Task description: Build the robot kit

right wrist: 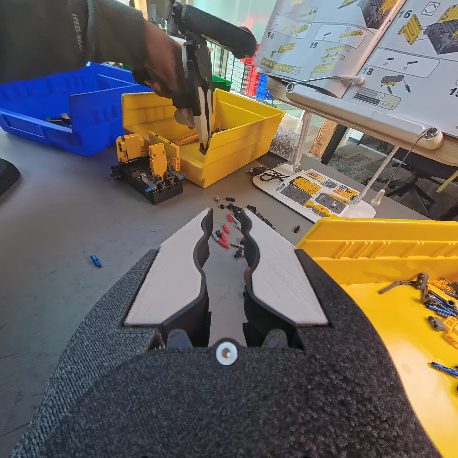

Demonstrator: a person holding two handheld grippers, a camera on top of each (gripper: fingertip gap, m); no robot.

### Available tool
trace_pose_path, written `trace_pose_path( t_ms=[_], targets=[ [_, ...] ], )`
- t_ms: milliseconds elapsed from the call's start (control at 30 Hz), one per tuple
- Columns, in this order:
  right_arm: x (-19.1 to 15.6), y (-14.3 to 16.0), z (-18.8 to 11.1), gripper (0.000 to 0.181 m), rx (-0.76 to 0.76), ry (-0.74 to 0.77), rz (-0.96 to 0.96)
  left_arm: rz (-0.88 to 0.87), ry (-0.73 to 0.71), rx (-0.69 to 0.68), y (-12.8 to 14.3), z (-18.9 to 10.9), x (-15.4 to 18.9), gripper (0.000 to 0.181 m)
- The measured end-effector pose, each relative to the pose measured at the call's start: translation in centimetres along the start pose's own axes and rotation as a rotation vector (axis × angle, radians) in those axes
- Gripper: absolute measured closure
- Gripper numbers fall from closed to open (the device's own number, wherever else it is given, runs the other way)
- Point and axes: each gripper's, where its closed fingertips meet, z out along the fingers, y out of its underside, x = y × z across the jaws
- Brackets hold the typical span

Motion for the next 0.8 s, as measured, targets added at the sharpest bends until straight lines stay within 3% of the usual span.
trace_pose_path(
  t_ms=[33,100,200,300,367,500,800],
  targets=[
    [-0.1,-0.1,0.0,0.16,0.001,-0.001,-0.004,-0.001,0.034,-0.023,0.8,-0.7,0.5,0.179],
    [-0.2,-0.1,0.0,0.16,0.002,-0.004,-0.01,-0.026,0.082,-0.048,2.0,-1.9,0.9,0.158],
    [-0.2,-0.1,0.0,0.16,-0.001,-0.004,-0.015,-0.066,0.075,0.05,0.9,-3.0,-0.1,0.145],
    [-0.2,0.0,0.1,0.16,-0.002,-0.002,-0.015,-0.185,-0.02,0.252,-2.4,-3.1,-2.7,0.148],
    [-0.2,0.1,0.1,0.16,-0.006,-0.002,-0.013,-0.233,-0.096,0.313,-3.8,-2.2,-4.1,0.148],
    [-0.2,0.3,0.2,0.161,-0.013,0.001,-0.024,-0.331,-0.228,0.322,-5.1,0.1,-6.3,0.152],
    [-0.3,0.1,0.0,0.161,-0.016,0.009,-0.058,-0.448,-0.31,0.312,-5.9,2.4,-9.0,0.153]
  ],
)
